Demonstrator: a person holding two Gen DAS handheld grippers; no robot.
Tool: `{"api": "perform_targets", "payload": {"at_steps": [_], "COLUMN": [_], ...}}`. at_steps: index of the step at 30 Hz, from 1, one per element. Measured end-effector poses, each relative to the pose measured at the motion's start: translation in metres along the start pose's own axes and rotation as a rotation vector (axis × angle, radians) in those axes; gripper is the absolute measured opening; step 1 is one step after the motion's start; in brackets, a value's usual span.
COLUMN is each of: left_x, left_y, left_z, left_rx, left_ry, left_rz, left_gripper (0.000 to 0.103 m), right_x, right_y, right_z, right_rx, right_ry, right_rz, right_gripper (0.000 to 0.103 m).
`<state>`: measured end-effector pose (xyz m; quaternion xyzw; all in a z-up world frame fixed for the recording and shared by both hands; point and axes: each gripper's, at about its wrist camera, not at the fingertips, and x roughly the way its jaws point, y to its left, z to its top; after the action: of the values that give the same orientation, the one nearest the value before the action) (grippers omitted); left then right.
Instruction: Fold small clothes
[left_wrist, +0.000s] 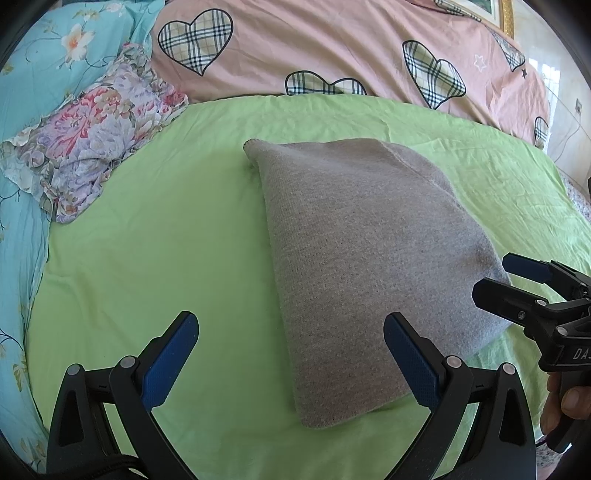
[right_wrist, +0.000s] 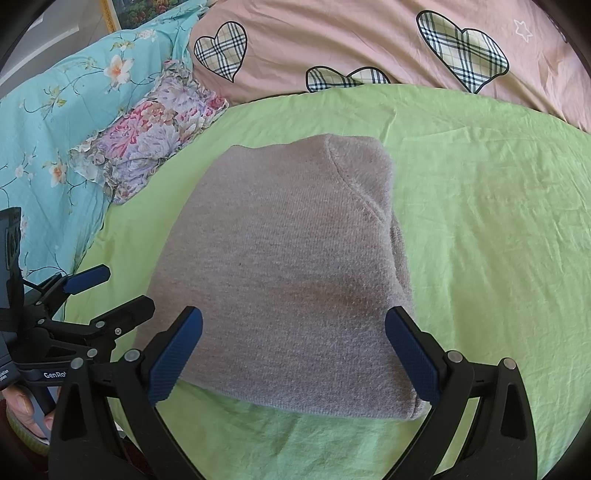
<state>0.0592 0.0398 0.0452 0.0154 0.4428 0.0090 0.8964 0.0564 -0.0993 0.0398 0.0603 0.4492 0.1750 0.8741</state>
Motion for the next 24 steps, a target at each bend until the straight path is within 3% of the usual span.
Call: {"api": "perform_targets", "payload": {"at_steps": [24], "left_x": [-0.002], "left_y": [0.001], "left_z": [0.01], "left_rx": [0.015], "left_ry": [-0.038], "left_rz": [0.027], "left_gripper": [0.101], "right_x": [-0.005], "right_y": [-0.004], "right_z": [0.01], "right_rx": [0.011], "right_ry": [-0.022], "right_rz": [0.0], "right_gripper": [0.099]}}
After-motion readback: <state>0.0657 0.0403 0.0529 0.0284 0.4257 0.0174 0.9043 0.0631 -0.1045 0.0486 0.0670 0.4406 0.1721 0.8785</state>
